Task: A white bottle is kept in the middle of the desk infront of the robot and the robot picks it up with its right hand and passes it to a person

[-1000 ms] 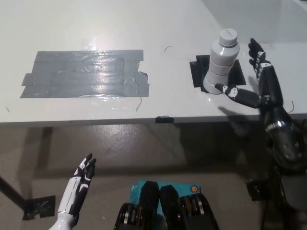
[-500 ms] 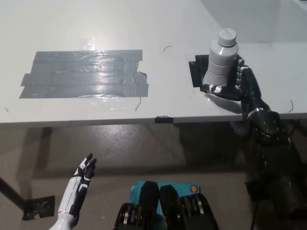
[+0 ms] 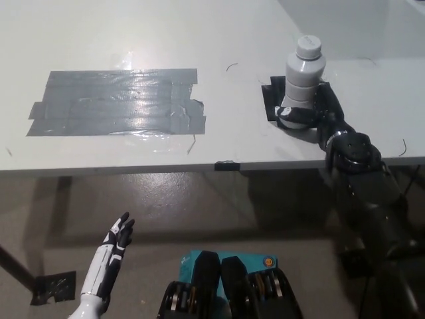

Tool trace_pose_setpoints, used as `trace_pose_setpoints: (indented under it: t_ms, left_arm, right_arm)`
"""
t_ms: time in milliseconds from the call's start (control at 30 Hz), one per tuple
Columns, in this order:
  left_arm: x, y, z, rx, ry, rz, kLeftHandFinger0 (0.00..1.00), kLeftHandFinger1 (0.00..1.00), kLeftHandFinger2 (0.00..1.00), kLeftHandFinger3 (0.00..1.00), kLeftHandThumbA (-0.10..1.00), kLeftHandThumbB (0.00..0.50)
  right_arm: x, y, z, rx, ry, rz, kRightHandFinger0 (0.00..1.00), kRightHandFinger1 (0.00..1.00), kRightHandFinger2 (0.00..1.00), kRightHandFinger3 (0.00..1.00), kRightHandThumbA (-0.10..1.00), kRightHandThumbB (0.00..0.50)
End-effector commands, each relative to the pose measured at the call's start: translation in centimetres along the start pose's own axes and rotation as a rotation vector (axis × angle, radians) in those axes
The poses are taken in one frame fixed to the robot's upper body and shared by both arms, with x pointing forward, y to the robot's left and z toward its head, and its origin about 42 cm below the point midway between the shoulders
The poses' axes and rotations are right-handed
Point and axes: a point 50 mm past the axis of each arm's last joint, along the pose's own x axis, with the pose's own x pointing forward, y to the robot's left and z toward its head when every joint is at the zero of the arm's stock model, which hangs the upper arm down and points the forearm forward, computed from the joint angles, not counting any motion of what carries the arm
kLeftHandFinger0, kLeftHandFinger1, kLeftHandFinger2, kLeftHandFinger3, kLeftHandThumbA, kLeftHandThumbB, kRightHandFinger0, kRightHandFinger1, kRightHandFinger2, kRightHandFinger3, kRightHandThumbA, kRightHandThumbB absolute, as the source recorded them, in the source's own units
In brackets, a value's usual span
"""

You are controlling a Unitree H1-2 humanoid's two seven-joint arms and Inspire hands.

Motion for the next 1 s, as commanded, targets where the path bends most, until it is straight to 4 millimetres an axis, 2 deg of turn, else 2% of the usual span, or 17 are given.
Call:
trace_pose_setpoints:
  t_ms: [0,33,67,100,133,167,200,233,300,333,367,400,567,733,767,833,967]
  left_arm:
    - [0.5,0.3,1.3,0.024,-0.073,-0.007,1.00,1.00,1.00,1.00,0.95,0.146]
    - [0.6,0.3,1.4,0.023,-0.073,-0.007,1.00,1.00,1.00,1.00,0.95,0.155]
    - [0.7,0.3,1.5,0.022,-0.074,-0.006,1.00,1.00,1.00,1.00,0.96,0.158]
    - [0.7,0.4,1.5,0.023,-0.077,-0.006,1.00,1.00,1.00,1.00,0.96,0.155]
    - [0.9,0.5,1.6,0.025,-0.079,-0.006,1.00,1.00,1.00,1.00,0.96,0.155]
    - [1.0,0.6,1.7,0.024,-0.079,-0.003,1.00,1.00,1.00,1.00,0.96,0.153]
    - [1.1,0.6,1.8,0.021,-0.081,-0.001,1.00,1.00,1.00,1.00,0.95,0.150]
    - [1.1,0.7,1.8,0.019,-0.084,-0.001,1.00,1.00,1.00,1.00,0.96,0.149]
    - [1.2,0.7,1.9,0.019,-0.089,0.000,1.00,1.00,1.00,1.00,0.96,0.152]
    - [1.2,0.7,2.0,0.020,-0.091,0.000,1.00,1.00,1.00,1.00,0.96,0.154]
    - [1.2,0.7,2.1,0.022,-0.093,-0.001,1.00,1.00,1.00,1.00,0.96,0.146]
    - [1.2,0.7,2.1,0.023,-0.098,0.000,1.00,1.00,1.00,1.00,0.96,0.142]
    - [1.5,0.9,2.2,0.017,-0.102,-0.002,1.00,1.00,1.00,1.00,0.95,0.124]
    - [1.5,0.9,2.2,0.021,-0.102,-0.001,1.00,1.00,1.00,1.00,0.96,0.126]
    - [1.6,0.8,2.1,0.020,-0.101,-0.002,1.00,1.00,1.00,1.00,0.96,0.130]
    - [1.6,0.8,2.2,0.021,-0.099,-0.004,1.00,1.00,1.00,1.00,0.96,0.120]
    - [2.0,0.8,2.3,0.022,-0.102,-0.006,1.00,1.00,1.00,1.00,0.95,0.117]
  right_arm:
    - [1.3,0.6,3.7,0.132,-0.128,-0.087,0.75,0.74,0.83,0.91,0.52,0.344]
    - [1.3,0.5,3.7,0.082,-0.111,-0.152,0.43,0.40,0.45,0.53,0.22,0.206]
    - [1.4,0.4,3.6,0.004,-0.091,-0.212,0.02,0.08,0.27,0.21,-0.09,0.221]
    - [1.3,0.4,3.3,0.000,-0.086,-0.219,0.00,0.07,0.36,0.25,-0.10,0.208]
    - [1.4,0.4,3.3,0.003,-0.086,-0.221,0.00,0.12,0.47,0.33,-0.10,0.192]
    - [1.3,0.3,2.9,0.003,-0.074,-0.195,0.00,0.20,0.67,0.59,-0.10,0.174]
    - [1.3,0.3,2.5,-0.015,-0.054,-0.169,0.00,0.26,0.72,0.69,-0.10,0.171]
    - [1.2,0.3,2.0,-0.057,-0.041,-0.156,0.02,0.35,0.74,0.74,-0.10,0.189]
    - [1.0,0.4,1.3,-0.090,-0.028,-0.149,0.02,0.41,0.78,0.76,-0.10,0.181]
    - [0.9,0.4,1.0,-0.087,-0.022,-0.148,0.01,0.41,0.75,0.75,-0.10,0.191]
    - [0.8,0.4,0.7,-0.087,-0.015,-0.148,0.01,0.43,0.77,0.79,-0.10,0.188]
    - [0.8,0.4,0.5,-0.090,-0.016,-0.149,0.04,0.48,0.78,0.79,-0.10,0.176]
    - [1.0,0.6,1.4,-0.097,-0.045,-0.141,0.07,0.51,0.78,0.80,-0.10,0.180]
    - [1.2,1.6,2.9,-0.098,-0.101,-0.114,0.09,0.54,0.82,0.84,-0.10,0.182]
    - [1.3,2.5,3.8,-0.095,-0.135,-0.087,0.12,0.56,0.86,0.85,-0.10,0.160]
    - [1.2,4.3,5.2,-0.108,-0.197,-0.045,0.12,0.57,0.88,0.87,-0.10,0.164]
    - [0.9,6.3,7.5,-0.149,-0.280,0.001,0.11,0.58,0.89,0.89,-0.10,0.170]
